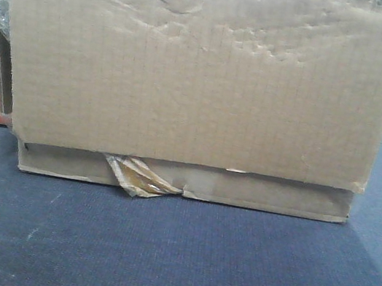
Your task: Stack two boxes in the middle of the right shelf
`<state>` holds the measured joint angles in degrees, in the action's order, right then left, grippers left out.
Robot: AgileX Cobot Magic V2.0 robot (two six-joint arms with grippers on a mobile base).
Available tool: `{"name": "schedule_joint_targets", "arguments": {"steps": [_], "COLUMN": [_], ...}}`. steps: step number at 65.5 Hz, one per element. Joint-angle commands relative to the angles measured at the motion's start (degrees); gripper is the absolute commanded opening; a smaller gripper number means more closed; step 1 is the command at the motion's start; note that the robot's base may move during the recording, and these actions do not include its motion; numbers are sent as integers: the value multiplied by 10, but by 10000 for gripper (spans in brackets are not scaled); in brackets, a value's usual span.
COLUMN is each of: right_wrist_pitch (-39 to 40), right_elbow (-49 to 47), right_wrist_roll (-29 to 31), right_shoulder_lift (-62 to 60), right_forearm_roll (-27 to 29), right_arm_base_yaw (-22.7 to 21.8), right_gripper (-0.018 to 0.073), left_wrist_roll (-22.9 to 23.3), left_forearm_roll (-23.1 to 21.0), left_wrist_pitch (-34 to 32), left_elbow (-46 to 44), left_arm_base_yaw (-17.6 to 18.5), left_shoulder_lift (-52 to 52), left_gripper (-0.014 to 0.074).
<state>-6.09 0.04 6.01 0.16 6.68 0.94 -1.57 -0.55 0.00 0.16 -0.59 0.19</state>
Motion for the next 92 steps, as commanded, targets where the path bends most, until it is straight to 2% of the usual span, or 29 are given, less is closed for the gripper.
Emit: {"name": "schedule_joint_targets", "arguments": {"steps": [1, 35, 49, 57, 62, 66, 72, 75, 82, 92], "right_wrist_pitch": [10, 10, 76, 89, 96, 94, 52, 14, -50, -138], "right_elbow": [0, 0, 0, 0, 0, -8, -58, -109, -217, -368], "right_wrist_roll": [-1, -1, -1, -1, -1, -1, -1, -1, -1, -1], "right_shoulder_lift": [-2, -2, -2, -2, -2, -2, -2, -2, 1, 84], "right_forearm_roll": [-4, -4, 1, 1, 1, 1, 1, 1, -7, -7], "right_arm_base_yaw": [-2, -2, -2, -2, -2, -2, -2, -2, -2, -2], "right_gripper": [-151, -151, -151, -151, -151, -151, -151, -151, -153, -153], "left_wrist_roll": [-1, -1, -1, -1, -1, -1, -1, -1, -1, -1], "left_forearm_roll": [-4, -4, -4, -5, -17, -34, -34, -34, -29, -4], "left_wrist_pitch": [-10, -11, -26, -32, -52, -96, -145, -133, -49, 97], "left_elbow": [-2, -2, -2, -2, -2, -2, -4, -31, -124, -281], "left_arm_base_yaw": [2, 3, 3, 3, 3, 3, 3, 3, 3, 3], "left_shoulder_lift": [-2, -2, -2, -2, -2, -2, -2, -2, -2, 64], "left_gripper": [-111, -111, -111, -111, -111, -111, -111, -111, -111, -111]}}
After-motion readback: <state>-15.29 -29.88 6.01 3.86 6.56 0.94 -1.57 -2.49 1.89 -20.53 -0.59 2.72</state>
